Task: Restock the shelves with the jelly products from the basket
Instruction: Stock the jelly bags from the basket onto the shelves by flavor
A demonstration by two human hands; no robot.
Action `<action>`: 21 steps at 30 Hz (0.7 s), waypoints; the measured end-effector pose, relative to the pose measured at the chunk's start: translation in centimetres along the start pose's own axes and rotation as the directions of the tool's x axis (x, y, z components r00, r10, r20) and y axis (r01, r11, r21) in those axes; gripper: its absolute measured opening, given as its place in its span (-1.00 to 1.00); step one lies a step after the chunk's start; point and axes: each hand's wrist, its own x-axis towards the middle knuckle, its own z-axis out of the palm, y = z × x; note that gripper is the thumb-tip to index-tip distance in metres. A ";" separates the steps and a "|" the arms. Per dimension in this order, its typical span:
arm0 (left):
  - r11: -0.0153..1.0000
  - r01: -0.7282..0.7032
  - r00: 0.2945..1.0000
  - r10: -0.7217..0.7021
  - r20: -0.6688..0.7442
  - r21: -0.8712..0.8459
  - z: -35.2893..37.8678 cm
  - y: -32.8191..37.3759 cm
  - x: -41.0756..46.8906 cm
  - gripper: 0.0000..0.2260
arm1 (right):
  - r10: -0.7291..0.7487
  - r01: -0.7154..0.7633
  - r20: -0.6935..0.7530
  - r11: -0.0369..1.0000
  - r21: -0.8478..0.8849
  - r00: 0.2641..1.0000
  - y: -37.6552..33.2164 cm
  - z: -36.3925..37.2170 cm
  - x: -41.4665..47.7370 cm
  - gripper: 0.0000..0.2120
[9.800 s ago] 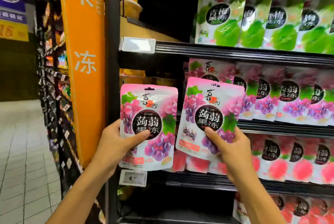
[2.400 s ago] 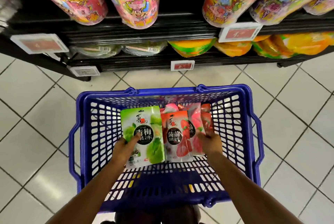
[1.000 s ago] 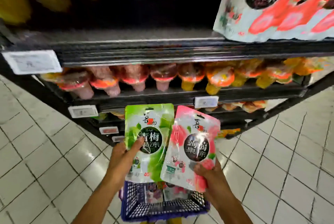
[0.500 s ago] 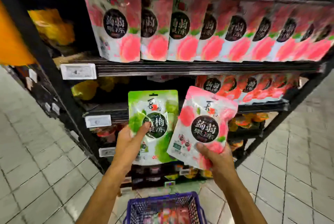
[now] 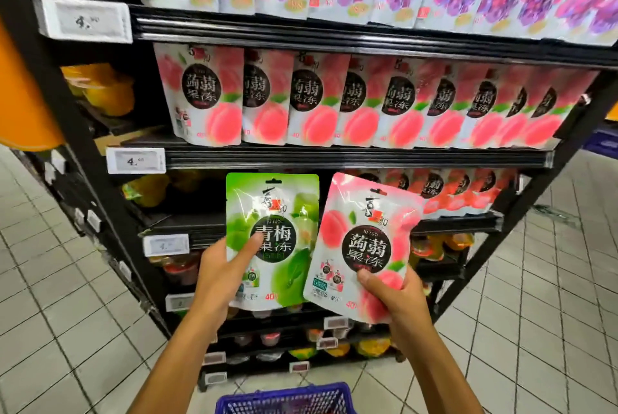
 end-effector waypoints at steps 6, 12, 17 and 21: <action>0.995 -0.096 0.994 0.095 -0.047 -0.029 0.6 2.6 0.0 -0.79 | -0.051 0.052 0.111 0.999 -0.009 0.993 -2.8 0.6 2.5 -0.58; 0.982 -0.185 0.966 0.177 -0.189 -0.026 -3.5 6.0 -0.2 -0.87 | -0.155 0.169 0.205 0.984 -0.056 0.967 -5.0 5.5 4.8 -0.58; 0.976 -0.218 0.937 0.205 -0.284 -0.012 -9.6 7.7 0.8 -0.88 | -0.205 0.221 0.202 0.974 -0.058 0.958 -5.4 11.2 6.5 -0.53; 0.968 -0.252 0.929 0.235 -0.287 -0.023 -14.3 9.5 2.2 -0.90 | -0.236 0.249 0.209 0.968 -0.038 0.949 -5.1 16.1 7.9 -0.58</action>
